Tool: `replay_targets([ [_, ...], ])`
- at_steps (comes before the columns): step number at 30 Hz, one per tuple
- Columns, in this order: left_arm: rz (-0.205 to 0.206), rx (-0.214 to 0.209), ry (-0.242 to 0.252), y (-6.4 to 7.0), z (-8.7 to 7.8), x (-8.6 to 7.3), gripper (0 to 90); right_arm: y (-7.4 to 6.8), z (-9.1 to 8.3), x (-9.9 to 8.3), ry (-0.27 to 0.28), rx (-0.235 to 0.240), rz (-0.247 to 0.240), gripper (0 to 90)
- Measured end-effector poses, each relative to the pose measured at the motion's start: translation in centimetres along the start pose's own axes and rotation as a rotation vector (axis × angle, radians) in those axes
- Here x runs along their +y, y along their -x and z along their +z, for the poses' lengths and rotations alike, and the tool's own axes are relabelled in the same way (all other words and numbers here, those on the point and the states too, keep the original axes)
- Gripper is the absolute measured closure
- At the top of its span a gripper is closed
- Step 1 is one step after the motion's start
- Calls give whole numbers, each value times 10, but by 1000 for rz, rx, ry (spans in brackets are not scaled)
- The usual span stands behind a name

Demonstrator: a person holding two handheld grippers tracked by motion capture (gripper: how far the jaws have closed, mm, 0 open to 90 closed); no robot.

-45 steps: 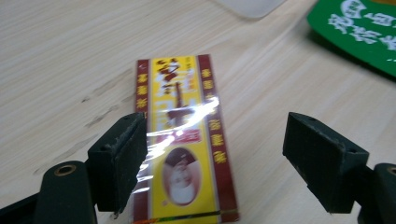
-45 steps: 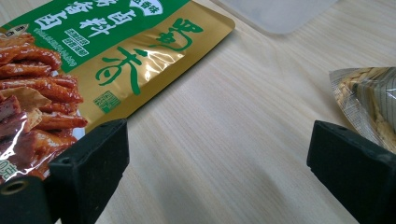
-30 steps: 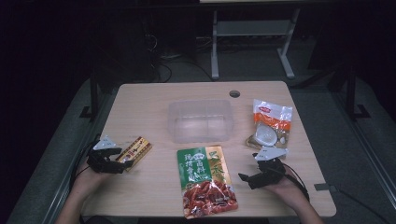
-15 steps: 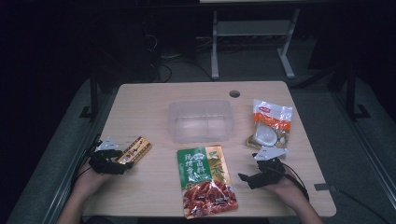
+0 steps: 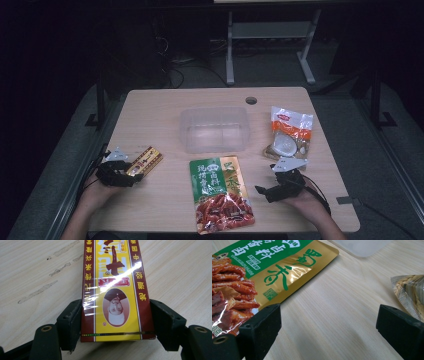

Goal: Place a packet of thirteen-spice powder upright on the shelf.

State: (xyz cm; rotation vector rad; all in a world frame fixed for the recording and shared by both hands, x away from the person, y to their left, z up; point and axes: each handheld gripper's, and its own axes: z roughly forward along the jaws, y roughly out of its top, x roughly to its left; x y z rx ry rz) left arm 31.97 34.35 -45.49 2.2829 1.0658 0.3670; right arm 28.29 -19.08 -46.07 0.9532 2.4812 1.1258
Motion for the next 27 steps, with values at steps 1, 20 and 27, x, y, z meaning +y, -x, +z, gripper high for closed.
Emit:
replay_targets([
  [1,6,3,-9,0,0,0,303,0,0,0,0,0,0,59],
  [20,13,3,-46,4,2,5,318,0,-1,0,9,0,4,62],
  [27,19,-13,-5,6,-6,10,320,0,-2,0,14,2,2,63],
])
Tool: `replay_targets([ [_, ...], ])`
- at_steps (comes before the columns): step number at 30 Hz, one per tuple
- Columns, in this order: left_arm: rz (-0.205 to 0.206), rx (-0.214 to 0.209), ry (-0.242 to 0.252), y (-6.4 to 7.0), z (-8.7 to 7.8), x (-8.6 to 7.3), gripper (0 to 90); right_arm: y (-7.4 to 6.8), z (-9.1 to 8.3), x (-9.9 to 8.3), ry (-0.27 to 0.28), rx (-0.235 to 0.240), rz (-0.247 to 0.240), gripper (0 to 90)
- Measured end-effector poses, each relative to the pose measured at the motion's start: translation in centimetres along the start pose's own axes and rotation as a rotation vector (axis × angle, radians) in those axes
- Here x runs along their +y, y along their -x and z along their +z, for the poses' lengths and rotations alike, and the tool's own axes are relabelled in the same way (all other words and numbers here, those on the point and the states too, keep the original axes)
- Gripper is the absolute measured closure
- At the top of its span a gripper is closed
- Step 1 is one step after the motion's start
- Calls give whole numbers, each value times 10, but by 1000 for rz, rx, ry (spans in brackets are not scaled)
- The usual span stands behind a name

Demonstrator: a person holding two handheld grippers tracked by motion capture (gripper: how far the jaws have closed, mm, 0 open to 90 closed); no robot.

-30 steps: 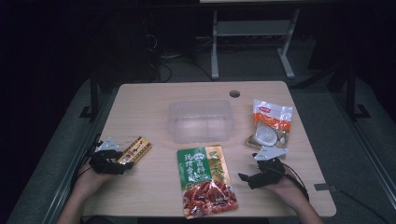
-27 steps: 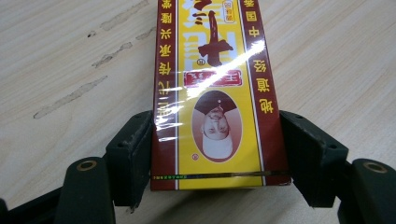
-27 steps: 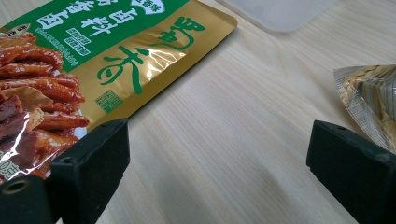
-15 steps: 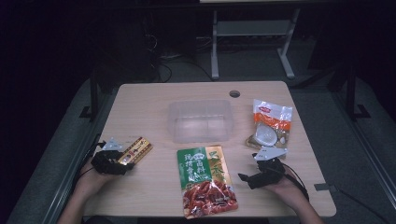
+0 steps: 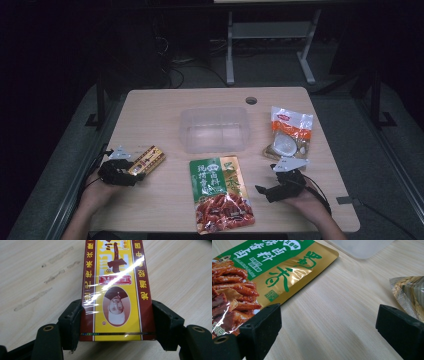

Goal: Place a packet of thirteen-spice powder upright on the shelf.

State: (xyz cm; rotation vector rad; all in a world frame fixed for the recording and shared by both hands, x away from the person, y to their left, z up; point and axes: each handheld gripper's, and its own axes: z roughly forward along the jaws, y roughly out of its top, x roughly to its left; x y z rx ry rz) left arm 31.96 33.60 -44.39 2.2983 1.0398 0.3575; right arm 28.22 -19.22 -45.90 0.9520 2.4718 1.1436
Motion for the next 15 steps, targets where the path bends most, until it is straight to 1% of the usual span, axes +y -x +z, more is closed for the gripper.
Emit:
replay_targets([
  [1,0,0,0,0,0,0,320,0,0,0,0,0,0,63],
  [2,-13,-11,27,1,-2,1,320,0,0,0,0,0,0,63],
  [3,-4,-15,24,0,-4,1,319,0,0,0,0,0,0,63],
  [6,-8,-24,36,2,-6,2,320,0,0,0,-3,0,-2,63],
  [7,-1,-32,39,2,-6,3,320,0,0,0,-3,1,-1,63],
  [8,-1,-32,39,2,-6,3,320,0,0,0,-3,1,-1,63],
  [10,15,-51,52,5,-8,5,320,0,0,0,0,1,0,63],
  [12,16,-71,64,9,-9,7,320,0,0,0,4,4,3,63],
  [13,16,-71,64,9,-9,7,320,0,0,0,4,4,3,63],
  [14,36,-97,79,12,-11,9,320,1,-1,0,8,7,4,62],
  [15,46,-113,82,14,-11,11,320,1,-1,0,13,15,3,62],
])
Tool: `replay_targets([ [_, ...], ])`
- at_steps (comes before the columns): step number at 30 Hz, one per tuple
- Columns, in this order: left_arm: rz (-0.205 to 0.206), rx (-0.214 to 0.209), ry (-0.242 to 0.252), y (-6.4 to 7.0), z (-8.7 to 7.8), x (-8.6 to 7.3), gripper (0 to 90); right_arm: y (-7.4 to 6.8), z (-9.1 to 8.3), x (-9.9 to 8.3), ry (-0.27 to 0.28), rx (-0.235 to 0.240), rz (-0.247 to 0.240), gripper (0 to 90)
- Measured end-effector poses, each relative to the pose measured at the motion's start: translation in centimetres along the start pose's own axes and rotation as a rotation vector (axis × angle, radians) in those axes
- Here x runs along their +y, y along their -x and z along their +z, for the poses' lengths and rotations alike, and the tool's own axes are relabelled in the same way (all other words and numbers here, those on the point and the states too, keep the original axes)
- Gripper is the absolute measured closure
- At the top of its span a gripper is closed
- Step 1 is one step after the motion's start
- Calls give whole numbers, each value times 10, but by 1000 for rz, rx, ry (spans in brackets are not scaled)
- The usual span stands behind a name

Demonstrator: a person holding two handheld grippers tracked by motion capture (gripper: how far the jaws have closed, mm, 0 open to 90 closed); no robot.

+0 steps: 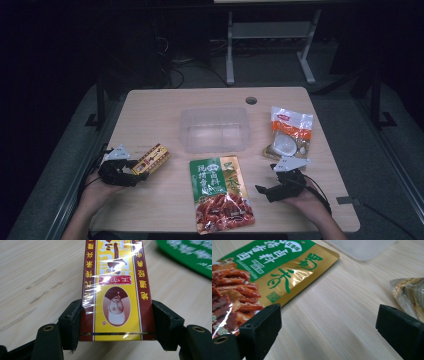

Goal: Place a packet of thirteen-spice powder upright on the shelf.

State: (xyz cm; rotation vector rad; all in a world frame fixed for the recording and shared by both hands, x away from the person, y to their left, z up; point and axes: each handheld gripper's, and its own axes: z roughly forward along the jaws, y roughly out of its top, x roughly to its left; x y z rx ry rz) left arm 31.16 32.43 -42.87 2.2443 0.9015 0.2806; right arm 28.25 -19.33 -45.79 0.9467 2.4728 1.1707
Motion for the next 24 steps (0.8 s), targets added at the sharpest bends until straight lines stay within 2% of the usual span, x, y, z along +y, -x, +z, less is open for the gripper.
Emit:
replay_targets([
  [8,60,-59,35,17,3,8,319,-3,-5,5,0,57,-22,45],
  [11,81,-93,43,24,6,11,319,-6,-8,8,7,105,-40,116],
  [12,81,-93,43,24,6,11,319,-6,-8,8,7,105,-40,116],
  [13,97,-114,53,29,7,14,319,-6,-7,9,1,138,-39,133],
  [16,122,-140,63,36,9,17,319,-6,-5,12,1,168,-38,137],
  [18,132,-148,64,39,10,18,319,-7,-4,13,8,181,-40,137],
  [19,155,-161,65,44,11,21,319,-8,-3,17,25,201,-41,138],
  [24,187,-188,72,52,13,25,319,-8,-1,23,60,220,-61,138],
])
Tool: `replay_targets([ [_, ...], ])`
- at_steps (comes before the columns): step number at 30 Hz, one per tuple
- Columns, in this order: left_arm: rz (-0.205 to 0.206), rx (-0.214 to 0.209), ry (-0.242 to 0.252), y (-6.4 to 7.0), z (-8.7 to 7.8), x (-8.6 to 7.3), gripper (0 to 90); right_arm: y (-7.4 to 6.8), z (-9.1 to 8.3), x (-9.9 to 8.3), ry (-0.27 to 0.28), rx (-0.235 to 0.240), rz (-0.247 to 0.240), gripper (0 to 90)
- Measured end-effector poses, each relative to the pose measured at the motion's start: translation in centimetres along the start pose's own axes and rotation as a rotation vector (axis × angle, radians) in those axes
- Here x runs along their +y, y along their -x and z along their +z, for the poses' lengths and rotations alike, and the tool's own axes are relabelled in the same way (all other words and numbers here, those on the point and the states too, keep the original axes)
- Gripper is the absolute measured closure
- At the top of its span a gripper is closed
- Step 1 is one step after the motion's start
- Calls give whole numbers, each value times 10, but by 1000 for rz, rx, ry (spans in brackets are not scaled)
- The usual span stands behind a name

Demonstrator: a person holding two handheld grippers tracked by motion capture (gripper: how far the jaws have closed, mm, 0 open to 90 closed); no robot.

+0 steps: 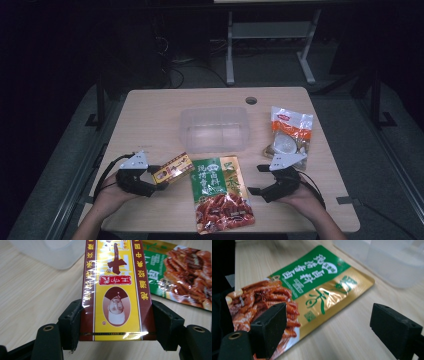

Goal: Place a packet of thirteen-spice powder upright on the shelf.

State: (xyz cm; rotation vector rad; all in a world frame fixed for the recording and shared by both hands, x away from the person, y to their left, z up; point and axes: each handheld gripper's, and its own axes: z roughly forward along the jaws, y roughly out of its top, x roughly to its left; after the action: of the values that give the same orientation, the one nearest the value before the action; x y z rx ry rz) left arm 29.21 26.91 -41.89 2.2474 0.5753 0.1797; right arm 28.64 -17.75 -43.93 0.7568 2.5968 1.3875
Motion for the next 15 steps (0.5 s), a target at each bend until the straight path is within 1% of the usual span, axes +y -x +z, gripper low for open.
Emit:
replay_targets([
  [1,8,-16,8,3,2,2,319,2,1,2,15,14,-6,138],
  [2,8,-16,8,3,2,2,319,2,1,2,15,14,-6,138],
  [5,34,-48,11,8,7,8,319,5,2,8,56,72,-14,142],
  [9,62,-78,18,13,12,17,319,6,4,17,75,123,-43,142],
  [10,62,-78,18,13,12,17,319,6,5,20,79,135,-49,142],
  [11,66,-105,34,15,15,22,319,6,5,23,89,143,-54,141],
  [12,70,-117,39,17,17,24,319,7,7,26,86,159,-58,141],
  [13,81,-123,41,17,19,27,319,7,8,29,83,163,-64,141],
  [14,81,-123,41,17,19,27,319,7,8,29,83,163,-64,141],
  [15,101,-134,37,20,22,31,319,8,11,34,89,184,-74,141],
])
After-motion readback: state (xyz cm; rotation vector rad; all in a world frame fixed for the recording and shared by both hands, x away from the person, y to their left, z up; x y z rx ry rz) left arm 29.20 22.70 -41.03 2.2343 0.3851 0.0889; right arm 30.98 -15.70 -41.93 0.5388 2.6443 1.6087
